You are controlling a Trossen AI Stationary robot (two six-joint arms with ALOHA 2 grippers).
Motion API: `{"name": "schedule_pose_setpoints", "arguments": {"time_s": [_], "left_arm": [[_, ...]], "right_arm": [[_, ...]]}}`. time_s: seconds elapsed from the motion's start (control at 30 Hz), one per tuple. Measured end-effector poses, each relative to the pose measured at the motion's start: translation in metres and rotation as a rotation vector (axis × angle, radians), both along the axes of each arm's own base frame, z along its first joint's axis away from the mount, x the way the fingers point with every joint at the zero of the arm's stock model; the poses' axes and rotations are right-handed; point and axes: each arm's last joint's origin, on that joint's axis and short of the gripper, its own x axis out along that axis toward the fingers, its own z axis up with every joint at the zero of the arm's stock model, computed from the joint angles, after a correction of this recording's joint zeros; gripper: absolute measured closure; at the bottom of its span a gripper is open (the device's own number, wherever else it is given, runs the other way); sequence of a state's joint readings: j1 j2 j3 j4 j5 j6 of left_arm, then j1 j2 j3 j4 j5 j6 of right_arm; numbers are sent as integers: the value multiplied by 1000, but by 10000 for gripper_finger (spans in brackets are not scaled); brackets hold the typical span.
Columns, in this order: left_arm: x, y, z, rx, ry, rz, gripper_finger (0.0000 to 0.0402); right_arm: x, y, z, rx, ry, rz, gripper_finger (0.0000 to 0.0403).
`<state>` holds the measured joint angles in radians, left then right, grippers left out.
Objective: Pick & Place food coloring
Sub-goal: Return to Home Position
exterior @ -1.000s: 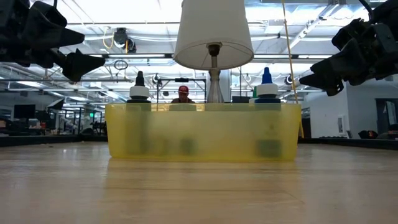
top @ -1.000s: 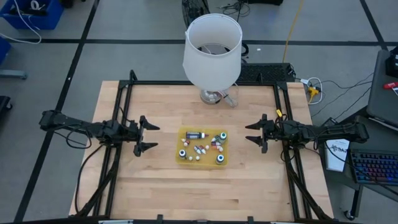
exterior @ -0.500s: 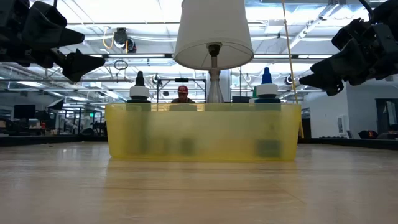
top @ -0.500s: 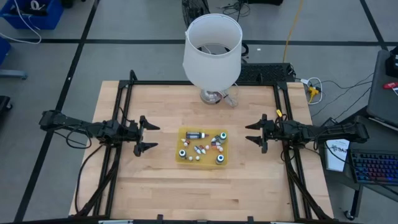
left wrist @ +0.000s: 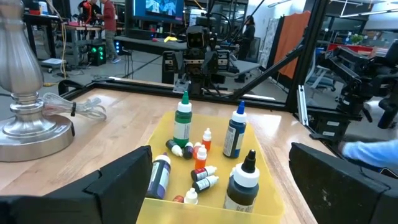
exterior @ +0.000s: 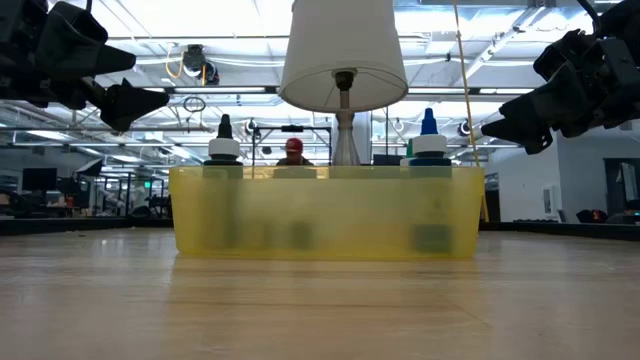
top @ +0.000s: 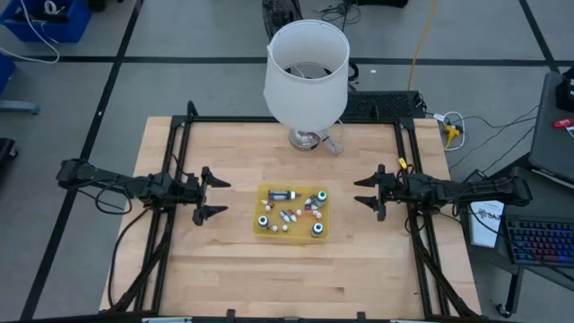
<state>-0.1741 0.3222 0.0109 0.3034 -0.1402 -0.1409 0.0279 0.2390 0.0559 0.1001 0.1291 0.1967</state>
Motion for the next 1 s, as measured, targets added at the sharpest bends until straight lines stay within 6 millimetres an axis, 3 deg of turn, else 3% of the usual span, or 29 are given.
{"name": "schedule_pose_setpoints", "arguments": {"time_s": [1.0], "left_arm": [[0,0,0,1,0,0,23]], "right_arm": [[0,0,0,0,0,0,165]]}}
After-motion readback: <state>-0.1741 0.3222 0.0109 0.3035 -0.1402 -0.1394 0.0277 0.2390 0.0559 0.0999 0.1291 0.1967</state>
